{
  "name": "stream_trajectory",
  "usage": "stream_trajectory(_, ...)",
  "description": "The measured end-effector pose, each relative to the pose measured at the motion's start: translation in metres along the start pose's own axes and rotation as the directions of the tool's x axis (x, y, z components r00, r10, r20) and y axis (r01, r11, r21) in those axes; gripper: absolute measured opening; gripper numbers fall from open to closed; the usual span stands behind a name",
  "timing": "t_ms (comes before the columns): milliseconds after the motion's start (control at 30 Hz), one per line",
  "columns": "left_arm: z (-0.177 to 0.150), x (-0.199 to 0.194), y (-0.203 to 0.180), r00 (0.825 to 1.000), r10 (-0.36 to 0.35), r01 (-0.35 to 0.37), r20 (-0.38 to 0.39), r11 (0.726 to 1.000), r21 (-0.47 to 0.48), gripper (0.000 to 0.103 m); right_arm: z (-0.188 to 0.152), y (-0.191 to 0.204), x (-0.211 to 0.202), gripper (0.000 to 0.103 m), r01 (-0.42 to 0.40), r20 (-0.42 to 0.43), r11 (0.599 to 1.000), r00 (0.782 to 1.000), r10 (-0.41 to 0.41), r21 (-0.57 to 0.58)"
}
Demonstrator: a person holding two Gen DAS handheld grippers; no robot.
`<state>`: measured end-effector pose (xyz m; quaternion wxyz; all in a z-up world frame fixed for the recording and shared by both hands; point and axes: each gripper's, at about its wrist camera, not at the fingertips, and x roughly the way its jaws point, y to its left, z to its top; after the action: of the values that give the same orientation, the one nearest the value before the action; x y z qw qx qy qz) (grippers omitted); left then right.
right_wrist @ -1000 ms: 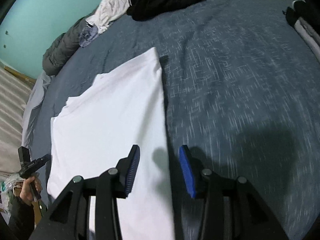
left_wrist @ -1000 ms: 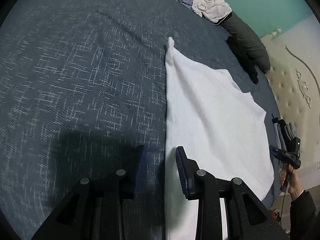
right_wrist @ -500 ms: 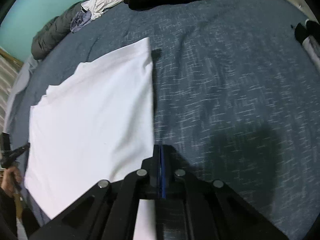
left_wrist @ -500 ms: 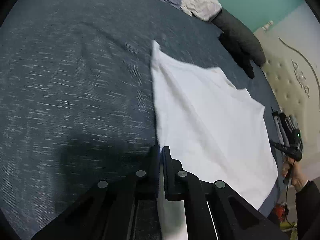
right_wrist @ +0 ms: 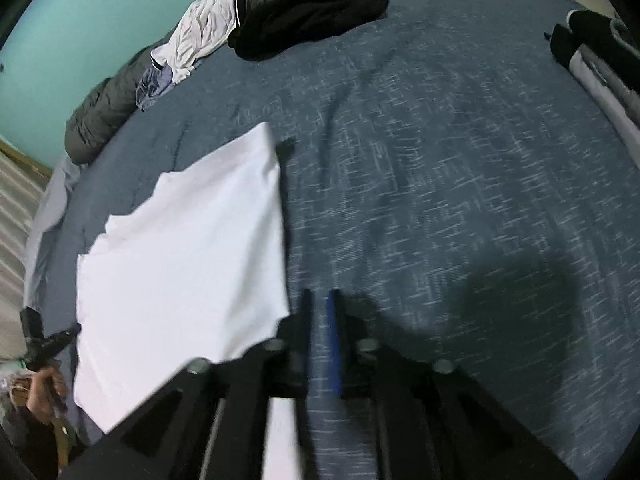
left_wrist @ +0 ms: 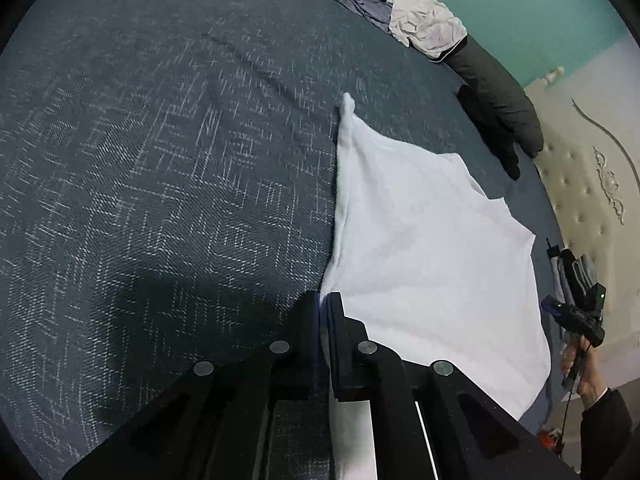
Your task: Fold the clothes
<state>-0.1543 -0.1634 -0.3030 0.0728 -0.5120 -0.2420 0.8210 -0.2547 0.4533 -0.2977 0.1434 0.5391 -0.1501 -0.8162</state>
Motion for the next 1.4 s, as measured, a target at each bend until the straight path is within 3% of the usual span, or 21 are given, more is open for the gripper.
stream_trajectory(33, 0.0, -0.002, -0.004, 1.0, 0.019, -0.019, 0.009, 1.0, 0.009, 0.006, 0.001, 0.001, 0.001, 0.04, -0.02, -0.002, 1.0, 1.0, 0.02, 0.001)
stream_trajectory(167, -0.002, -0.015, -0.013, 0.992, 0.111, -0.114, 0.06, 0.992, 0.047, 0.009, -0.003, 0.014, 0.011, 0.04, -0.035, -0.058, 0.998, 0.998, 0.031, -0.057)
stream_trajectory(200, -0.003, -0.019, -0.015, 0.99, 0.118, -0.122, 0.08, 0.991, 0.05, 0.013, -0.005, 0.017, 0.014, 0.035, -0.026, -0.07, 0.997, 0.997, 0.021, -0.075)
stream_trajectory(233, -0.005, -0.023, -0.017, 0.988, 0.116, -0.12, 0.101, 0.992, 0.039, 0.015, -0.008, 0.019, 0.017, 0.019, -0.02, -0.079, 0.996, 0.997, 0.013, -0.085)
stream_trajectory(300, -0.014, -0.031, -0.019, 0.985, 0.105, -0.109, 0.138, 0.994, 0.022, 0.027, -0.013, 0.024, 0.022, 0.006, -0.006, -0.096, 0.995, 0.995, -0.004, -0.104)
stream_trajectory(333, -0.016, -0.034, -0.02, 0.983, 0.101, -0.105, 0.154, 0.994, 0.018, 0.027, -0.015, 0.025, 0.024, 0.002, -0.001, -0.102, 0.994, 0.995, -0.011, -0.113)
stream_trajectory(533, -0.026, -0.049, -0.023, 0.967, 0.086, -0.089, 0.238, 0.996, 0.001, 0.027, -0.019, 0.028, 0.007, 0.002, 0.1, -0.053, 0.984, 0.993, -0.108, -0.148)
stream_trajectory(700, -0.037, -0.024, -0.024, 0.97, 0.061, -0.064, 0.236, 0.998, 0.004, 0.029, -0.024, 0.029, 0.009, 0.002, 0.13, -0.073, 0.977, 0.987, -0.144, -0.17)
stream_trajectory(800, -0.035, -0.012, -0.02, 0.973, 0.041, -0.043, 0.225, 0.999, 0.001, 0.034, -0.025, 0.023, 0.013, 0.003, 0.212, -0.086, 0.963, 0.97, -0.228, -0.165)
stream_trajectory(933, -0.034, -0.008, -0.014, 0.976, 0.015, -0.015, 0.219, 1.0, 0.0, 0.042, -0.028, 0.035, 0.002, 0.004, 0.373, -0.025, 0.905, 0.922, -0.385, -0.204)
stream_trajectory(1033, -0.034, -0.007, -0.008, 0.977, -0.001, 0.006, 0.214, 1.0, -0.024, 0.046, -0.032, 0.061, -0.017, 0.004, 0.298, 0.013, 0.94, 0.954, -0.3, -0.168)
stream_trajectory(1167, -0.033, -0.009, -0.008, 0.977, -0.01, 0.015, 0.214, 1.0, -0.018, 0.048, -0.043, 0.129, -0.013, 0.004, 0.19, 0.001, 0.953, 0.981, -0.195, -0.236)
stream_trajectory(1400, -0.037, -0.013, -0.005, 0.976, -0.039, 0.044, 0.213, 0.999, -0.017, 0.055, -0.094, 0.234, 0.039, 0.004, 0.03, -0.069, 0.966, 0.996, -0.049, -0.257)
